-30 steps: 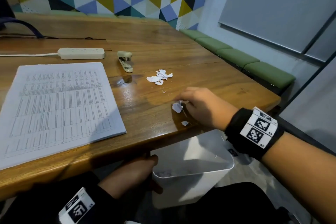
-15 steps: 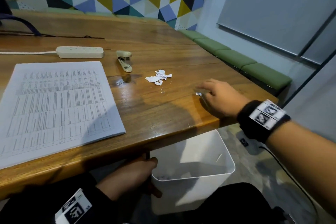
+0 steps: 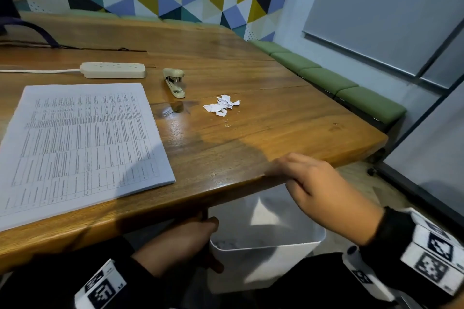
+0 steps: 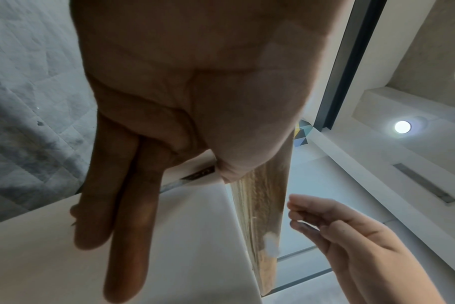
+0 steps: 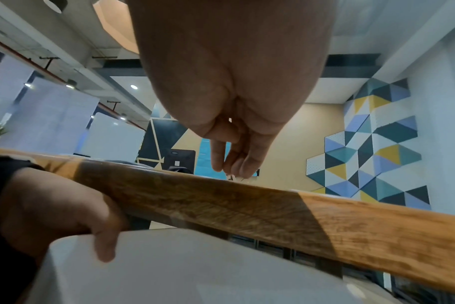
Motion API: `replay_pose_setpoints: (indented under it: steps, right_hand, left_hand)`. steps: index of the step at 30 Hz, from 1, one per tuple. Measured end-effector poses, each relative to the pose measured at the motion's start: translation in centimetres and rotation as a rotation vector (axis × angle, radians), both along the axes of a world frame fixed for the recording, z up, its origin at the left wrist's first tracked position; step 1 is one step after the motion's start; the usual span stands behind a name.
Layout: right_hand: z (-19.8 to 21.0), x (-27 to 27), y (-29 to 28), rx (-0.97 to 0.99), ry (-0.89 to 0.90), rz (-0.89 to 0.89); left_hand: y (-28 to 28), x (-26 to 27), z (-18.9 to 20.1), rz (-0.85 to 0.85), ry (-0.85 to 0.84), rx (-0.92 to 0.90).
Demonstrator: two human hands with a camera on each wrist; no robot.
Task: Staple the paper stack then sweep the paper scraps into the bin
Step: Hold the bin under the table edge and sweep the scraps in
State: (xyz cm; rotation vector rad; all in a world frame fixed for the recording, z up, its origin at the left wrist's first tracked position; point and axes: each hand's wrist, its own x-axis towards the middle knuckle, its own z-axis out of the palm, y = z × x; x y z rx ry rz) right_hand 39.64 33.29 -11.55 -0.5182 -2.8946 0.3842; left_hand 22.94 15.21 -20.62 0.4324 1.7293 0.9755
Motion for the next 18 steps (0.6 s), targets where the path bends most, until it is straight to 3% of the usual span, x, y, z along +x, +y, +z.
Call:
replay_pose_setpoints:
  steps: [8, 13, 15, 18]
  right_hand:
    - [-0.5, -1.7, 0.4, 0.053, -0.019, 0.105]
    - [0.5, 0.3, -0.8, -0.118, -0.006, 0.13]
    - [2.4, -1.3, 0.5, -0.162, -0.014, 0.095]
    - [5.2, -7.1, 4.1, -0.067, -0.053, 0.024]
  left_hand:
    - [0.0, 0.2, 0.5, 0.024, 0.021, -0.032]
    - [-0.2, 0.0, 0.6, 0.024, -0.069, -0.061]
    - [-0.4, -0.2, 0.3, 0.024, -0.07, -0.046]
    - [-0.7, -0.3, 0.3, 0.038, -0.066, -0.026]
